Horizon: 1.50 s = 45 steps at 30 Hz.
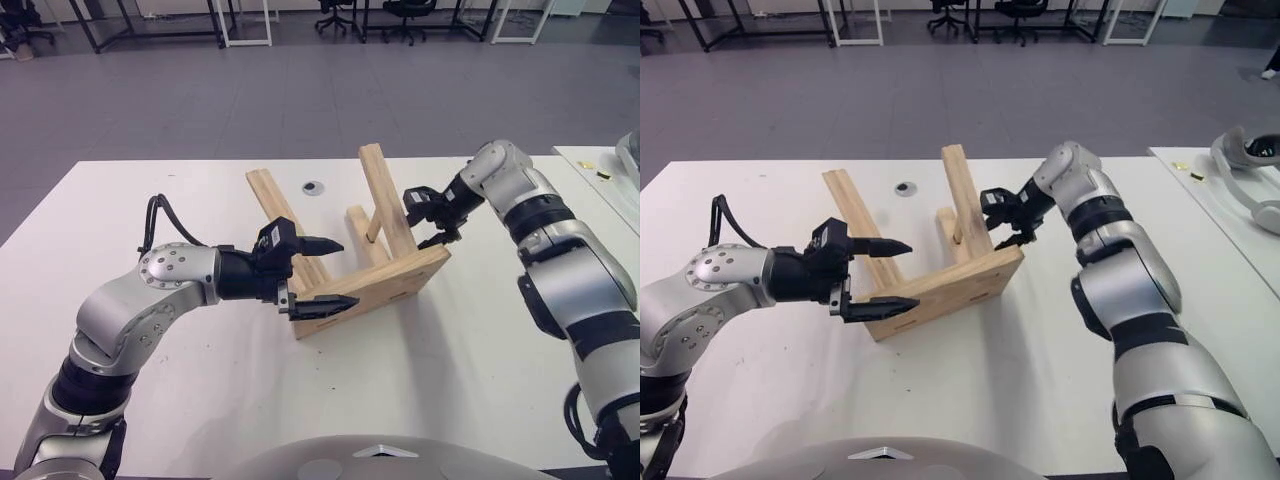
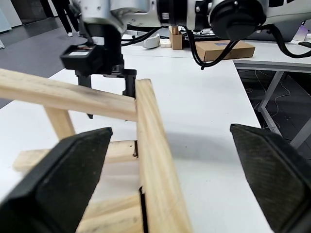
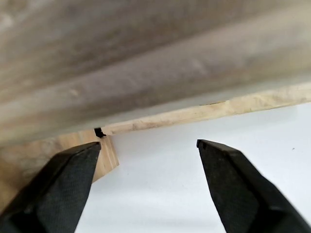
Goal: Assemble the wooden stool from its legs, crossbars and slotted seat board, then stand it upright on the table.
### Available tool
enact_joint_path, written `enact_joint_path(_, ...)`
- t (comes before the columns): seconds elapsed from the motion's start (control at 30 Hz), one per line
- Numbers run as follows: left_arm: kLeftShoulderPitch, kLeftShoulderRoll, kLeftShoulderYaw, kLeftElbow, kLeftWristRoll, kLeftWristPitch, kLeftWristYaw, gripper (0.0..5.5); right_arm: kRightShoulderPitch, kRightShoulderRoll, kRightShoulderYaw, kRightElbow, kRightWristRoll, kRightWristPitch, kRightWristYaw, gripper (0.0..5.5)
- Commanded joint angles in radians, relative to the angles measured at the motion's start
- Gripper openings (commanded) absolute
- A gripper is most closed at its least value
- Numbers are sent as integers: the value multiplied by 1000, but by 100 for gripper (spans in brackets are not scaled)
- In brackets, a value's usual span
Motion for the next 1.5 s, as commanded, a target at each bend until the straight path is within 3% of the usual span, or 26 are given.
enact_joint_path(0.03, 2, 59, 13, 43, 66, -33, -23, 448, 157, -152, 69, -372, 209, 188, 7, 373)
enact_joint_path(0.13, 23, 90, 18, 52, 96, -53, -38, 448, 282, -256, 31, -655, 344, 350, 6, 373)
enact_joint_path(0.23, 32, 98, 23, 52, 104, -61, -41, 448, 383, -293, -51, -788, 386, 447, -19, 373)
enact_joint_path(0.33, 4, 74, 52, 71, 75, -66, -45, 448, 441, -284, -134, -791, 384, 472, -114, 373)
enact_joint_path(0.47, -32, 56, 182, 183, -23, -67, -74, 448, 531, -323, -213, -729, 373, 427, -159, 373)
enact_joint_path(0.57, 8, 123, 315, 344, -78, -64, -186, 448, 633, -405, -258, -720, 376, 392, -117, 373)
enact_joint_path(0.63, 34, 182, 338, 444, -49, -77, -260, 448, 686, -440, -270, -754, 380, 388, -96, 373)
enact_joint_path(0.73, 152, 247, 275, 510, 42, -127, -372, 448, 798, -465, -303, -904, 446, 428, -76, 373)
enact_joint_path(0.87, 221, 246, 163, 464, 134, -178, -412, 448, 856, -418, -313, -993, 472, 466, -135, 373)
enact_joint_path(1.17, 136, 106, 6, 363, 100, -112, -403, 448, 856, -318, -333, -1016, 519, 533, -223, 373)
enact_joint_path(1.3, 137, 77, -32, 346, 105, -95, -391, 448, 853, -304, -333, -1038, 537, 574, -234, 373)
enact_joint_path(1.5, 255, 159, -51, 278, 126, -112, -443, 448, 844, -283, -339, -1033, 530, 588, -254, 373)
